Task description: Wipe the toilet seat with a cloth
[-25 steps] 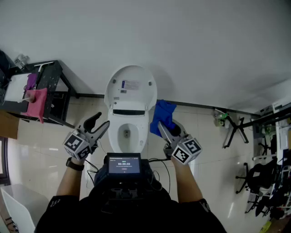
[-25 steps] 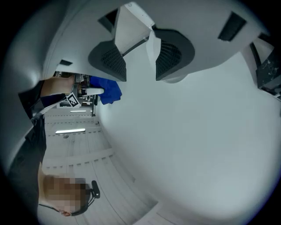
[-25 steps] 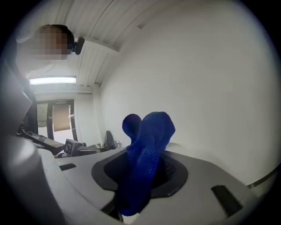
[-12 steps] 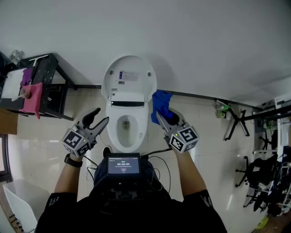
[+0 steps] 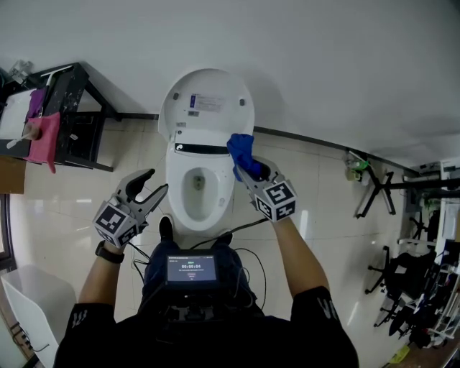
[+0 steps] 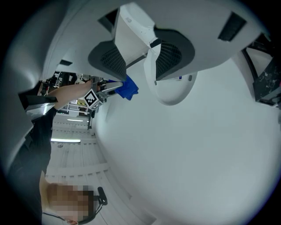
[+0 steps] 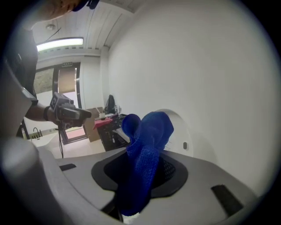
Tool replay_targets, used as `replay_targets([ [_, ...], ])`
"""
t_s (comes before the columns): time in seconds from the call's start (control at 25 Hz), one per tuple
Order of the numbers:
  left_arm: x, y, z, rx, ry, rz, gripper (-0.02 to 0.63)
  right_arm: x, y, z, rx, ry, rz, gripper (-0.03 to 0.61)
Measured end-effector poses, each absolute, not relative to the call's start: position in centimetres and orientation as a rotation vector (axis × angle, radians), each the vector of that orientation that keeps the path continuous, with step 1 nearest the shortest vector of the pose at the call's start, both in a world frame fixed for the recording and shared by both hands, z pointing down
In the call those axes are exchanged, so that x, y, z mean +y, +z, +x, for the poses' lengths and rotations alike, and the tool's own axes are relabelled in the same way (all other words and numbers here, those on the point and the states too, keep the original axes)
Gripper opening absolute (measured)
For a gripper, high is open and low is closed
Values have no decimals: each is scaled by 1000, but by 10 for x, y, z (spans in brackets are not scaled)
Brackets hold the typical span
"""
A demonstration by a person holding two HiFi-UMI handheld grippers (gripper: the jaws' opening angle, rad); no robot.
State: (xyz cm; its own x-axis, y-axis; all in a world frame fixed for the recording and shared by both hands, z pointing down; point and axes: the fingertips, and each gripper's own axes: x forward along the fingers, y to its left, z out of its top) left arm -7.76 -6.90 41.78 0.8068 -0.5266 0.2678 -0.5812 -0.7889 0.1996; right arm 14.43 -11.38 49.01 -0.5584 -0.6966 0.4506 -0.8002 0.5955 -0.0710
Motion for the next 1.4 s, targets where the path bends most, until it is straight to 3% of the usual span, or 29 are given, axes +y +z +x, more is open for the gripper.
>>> replay_targets([
  [0.44,-57,502,-85,-868,397,2639,217,-133,653,109,-2277,319,826,143],
  [0.84,-57,565,-74,-951,332,2503,217,-129,844,85,-2021,75,428,143],
  [1.04,-64,597,-73,-1009,256,2468,216,-145,916,89,-1865,-125,300,144],
  [1.4,-53,652,-81,-1059,283,2398,216,-136,1012,115,-1680,-162,173,149],
])
